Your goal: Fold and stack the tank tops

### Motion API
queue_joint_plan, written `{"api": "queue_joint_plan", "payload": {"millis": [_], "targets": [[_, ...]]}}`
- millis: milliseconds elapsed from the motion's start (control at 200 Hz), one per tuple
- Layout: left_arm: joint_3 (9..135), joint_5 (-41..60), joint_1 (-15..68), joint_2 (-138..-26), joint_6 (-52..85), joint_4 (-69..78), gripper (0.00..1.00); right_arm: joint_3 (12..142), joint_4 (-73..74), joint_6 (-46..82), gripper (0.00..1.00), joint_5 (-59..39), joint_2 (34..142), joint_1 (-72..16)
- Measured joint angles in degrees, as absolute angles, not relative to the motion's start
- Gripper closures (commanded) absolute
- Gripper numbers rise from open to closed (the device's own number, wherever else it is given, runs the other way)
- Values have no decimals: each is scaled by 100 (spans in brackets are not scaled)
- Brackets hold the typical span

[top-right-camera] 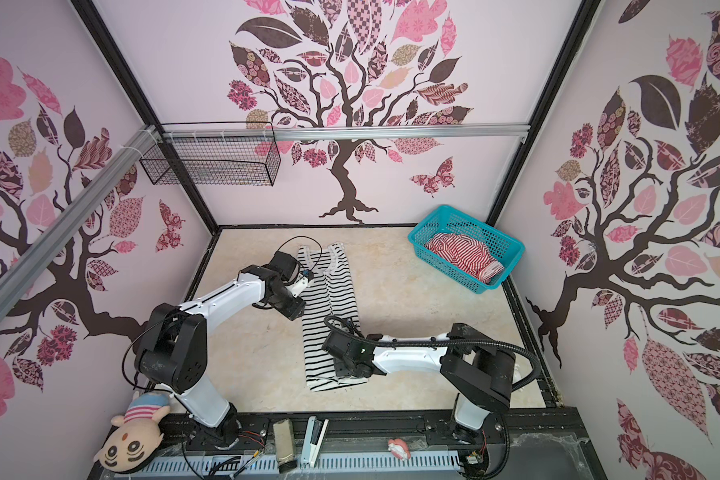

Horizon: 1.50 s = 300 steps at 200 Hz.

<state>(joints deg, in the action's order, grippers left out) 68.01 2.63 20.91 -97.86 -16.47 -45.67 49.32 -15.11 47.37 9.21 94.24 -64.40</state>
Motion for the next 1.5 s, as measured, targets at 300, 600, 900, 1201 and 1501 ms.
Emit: {"api": "queue_joint_plan", "payload": {"millis": [300,600,900,1201,1501], "targets": [[6663,244,2095,-10075,-1629,-4482,48,4818,-1321,4735,49,792,9371,-6440],[6912,-71,2123,-10711,-1680,-4307,48,4807,-1061,4919,48,515,9417,-6536],[7308,-679,2158,-10995,-1723,-4121,49,4919,-1170,5105,47,305,9430,-6681],[6134,-392,2161,-8901,-1911,-4014,43,4613,-1295,5225,41,548,7826,-6705],[4515,-32,2989,-7284,-2604,-3913,35,3557,-1223,5675,36,104,7793,-6707]]}}
